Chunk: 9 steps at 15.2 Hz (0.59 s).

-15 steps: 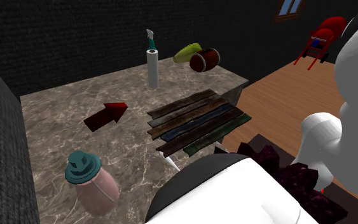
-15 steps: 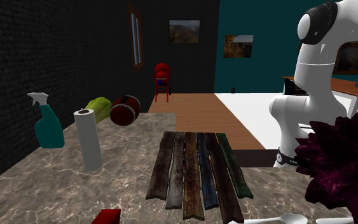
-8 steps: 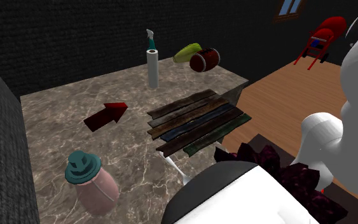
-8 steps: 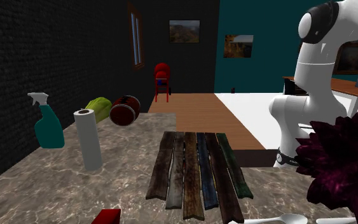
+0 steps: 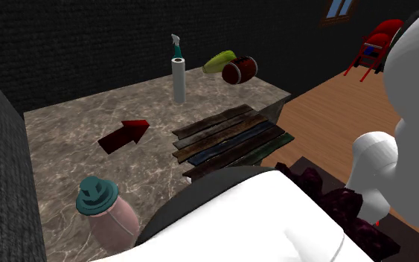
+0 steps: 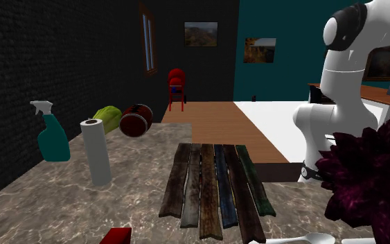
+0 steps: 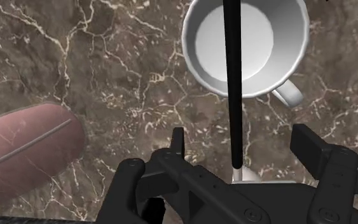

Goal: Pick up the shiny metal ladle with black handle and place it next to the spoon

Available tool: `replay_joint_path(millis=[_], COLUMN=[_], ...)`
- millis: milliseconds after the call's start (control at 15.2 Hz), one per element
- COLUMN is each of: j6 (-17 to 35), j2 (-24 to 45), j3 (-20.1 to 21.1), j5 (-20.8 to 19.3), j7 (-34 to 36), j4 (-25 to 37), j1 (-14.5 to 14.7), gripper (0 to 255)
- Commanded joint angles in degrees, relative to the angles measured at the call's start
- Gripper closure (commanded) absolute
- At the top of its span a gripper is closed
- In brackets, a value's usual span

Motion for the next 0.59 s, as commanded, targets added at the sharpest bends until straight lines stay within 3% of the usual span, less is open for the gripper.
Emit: replay_joint_path(millis=[0, 66, 528], j6=[-16.4, -24.6, -19.6], j2=[5.8, 9.7, 7.9], j3=[0.0, -0.2, -0.4], j5=[0.7, 0.5, 1.2], j7=[-1.3, -1.5, -1.8], j4=[11.2, 18.0, 11.3], j1=[1.1, 2.1, 1.0], gripper=[0, 0, 0])
